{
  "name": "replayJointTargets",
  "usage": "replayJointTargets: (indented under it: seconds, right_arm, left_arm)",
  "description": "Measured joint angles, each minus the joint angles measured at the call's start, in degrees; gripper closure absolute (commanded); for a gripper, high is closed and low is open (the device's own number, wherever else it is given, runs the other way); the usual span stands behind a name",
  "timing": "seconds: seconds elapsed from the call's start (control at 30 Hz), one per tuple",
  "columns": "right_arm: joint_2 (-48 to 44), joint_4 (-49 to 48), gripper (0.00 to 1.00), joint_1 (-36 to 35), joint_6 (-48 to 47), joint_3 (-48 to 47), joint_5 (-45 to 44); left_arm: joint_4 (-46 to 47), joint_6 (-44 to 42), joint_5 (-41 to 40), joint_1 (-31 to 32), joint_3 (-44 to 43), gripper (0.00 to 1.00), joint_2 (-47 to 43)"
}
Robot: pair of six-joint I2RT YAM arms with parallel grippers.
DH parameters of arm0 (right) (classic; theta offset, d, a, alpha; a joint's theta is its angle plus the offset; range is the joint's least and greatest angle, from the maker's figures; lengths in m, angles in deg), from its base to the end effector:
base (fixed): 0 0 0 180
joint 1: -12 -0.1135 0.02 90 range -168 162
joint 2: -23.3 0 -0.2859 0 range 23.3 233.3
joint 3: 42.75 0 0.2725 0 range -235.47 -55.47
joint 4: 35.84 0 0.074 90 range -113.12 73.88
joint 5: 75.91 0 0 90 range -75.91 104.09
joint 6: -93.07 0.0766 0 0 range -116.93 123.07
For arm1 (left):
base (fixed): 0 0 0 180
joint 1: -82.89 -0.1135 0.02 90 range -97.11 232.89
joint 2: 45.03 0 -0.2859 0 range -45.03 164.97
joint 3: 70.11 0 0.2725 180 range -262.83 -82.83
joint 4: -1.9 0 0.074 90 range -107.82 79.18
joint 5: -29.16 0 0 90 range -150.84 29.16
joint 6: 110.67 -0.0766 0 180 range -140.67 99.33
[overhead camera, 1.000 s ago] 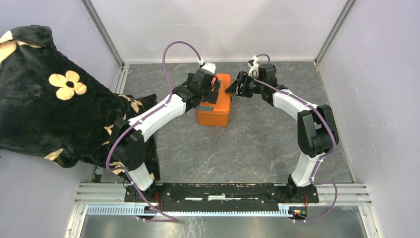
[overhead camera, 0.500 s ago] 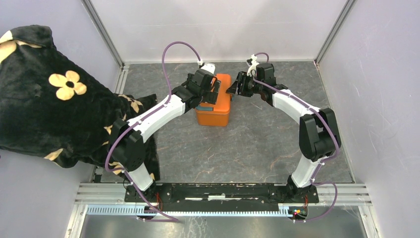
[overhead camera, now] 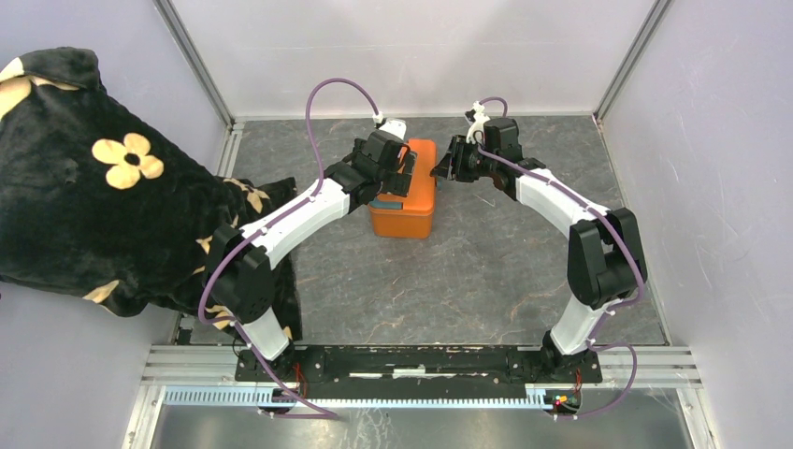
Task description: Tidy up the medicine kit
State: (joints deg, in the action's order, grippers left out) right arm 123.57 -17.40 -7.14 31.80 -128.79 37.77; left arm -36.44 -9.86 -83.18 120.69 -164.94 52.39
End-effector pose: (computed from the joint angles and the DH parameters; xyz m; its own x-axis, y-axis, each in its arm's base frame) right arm 0.4211 0.1787 0.2500 -0.7450 0.2074 -0.6340 -0.2983 0.7465 0.5947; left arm 0.3644 -0.2458 0.2898 -0.5722 0.2243 -0.7888 0.2369 0.9661 0.1029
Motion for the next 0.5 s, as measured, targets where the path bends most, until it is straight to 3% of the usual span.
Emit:
replayJointTargets:
  seconds: [0.27,0.5]
  right_arm:
    - [-0.2,-0.1,0.68,-0.4,-0.1,-0.1,0.3]
    - [-0.2,-0.2,0.51,-0.4,0.0,-0.1,0.8]
  left_arm:
    - [-0.1,0.0,0.0,0.0,0.0,0.03,0.0]
    - [-0.1,0.0,0.0,0.0,0.0,0.03,-0.1]
